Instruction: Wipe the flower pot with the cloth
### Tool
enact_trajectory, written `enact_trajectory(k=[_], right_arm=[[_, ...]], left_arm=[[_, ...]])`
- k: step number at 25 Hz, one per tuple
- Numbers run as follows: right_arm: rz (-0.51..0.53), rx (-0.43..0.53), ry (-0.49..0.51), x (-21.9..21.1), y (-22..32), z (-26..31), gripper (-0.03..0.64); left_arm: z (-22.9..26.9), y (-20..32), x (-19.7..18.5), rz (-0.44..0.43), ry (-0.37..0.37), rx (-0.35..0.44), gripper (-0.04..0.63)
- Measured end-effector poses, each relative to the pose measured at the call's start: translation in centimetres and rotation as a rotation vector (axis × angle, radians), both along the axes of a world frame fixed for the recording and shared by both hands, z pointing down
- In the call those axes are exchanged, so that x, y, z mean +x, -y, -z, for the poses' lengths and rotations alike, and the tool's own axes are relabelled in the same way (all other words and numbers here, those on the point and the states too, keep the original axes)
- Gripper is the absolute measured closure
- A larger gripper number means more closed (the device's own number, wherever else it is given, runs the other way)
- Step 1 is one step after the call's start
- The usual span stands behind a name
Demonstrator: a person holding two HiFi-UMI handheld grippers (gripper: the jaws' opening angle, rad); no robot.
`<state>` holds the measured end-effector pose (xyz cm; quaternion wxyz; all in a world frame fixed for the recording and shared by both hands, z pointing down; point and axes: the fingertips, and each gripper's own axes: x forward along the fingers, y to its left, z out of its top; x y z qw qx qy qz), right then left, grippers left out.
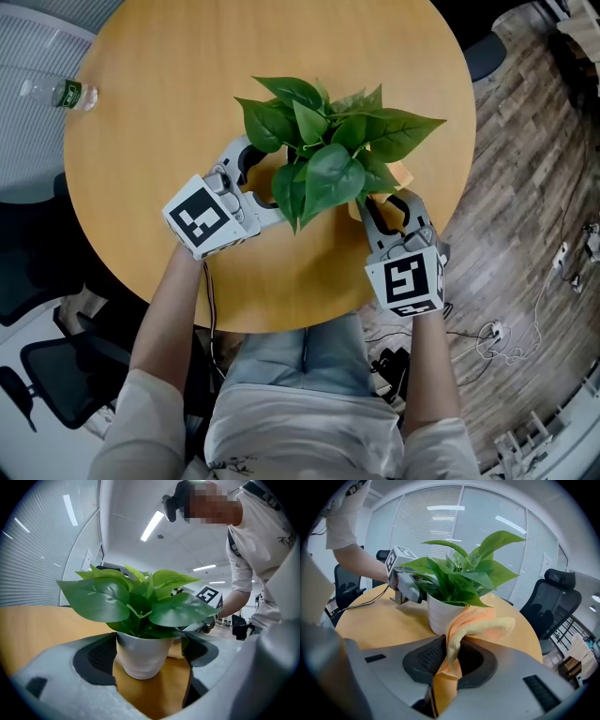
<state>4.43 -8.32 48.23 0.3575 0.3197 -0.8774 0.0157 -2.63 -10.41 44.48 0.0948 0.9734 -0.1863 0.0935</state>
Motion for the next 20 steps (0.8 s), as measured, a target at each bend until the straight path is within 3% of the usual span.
enact_trajectory(k=[4, 11, 20], right_arm=[[-0.072, 0.023, 0.004, -0.1, 1.3, 0.5, 0.554], [-0.119, 0.029, -0.009, 0.2, 1.1, 0.6, 0.554], [-0.065, 0.035, -0.013, -2.3, -2.0, 0.4, 0.554]], left_arm=[[0.0, 0.4, 0.0, 0.063, -0.025, -0.001, 0.193], [-0.2, 0.1, 1.0, 0.192, 0.011, -0.014, 0.204], [-0.4, -0.1, 1.3, 0.363, 0.016, 0.000, 0.204]])
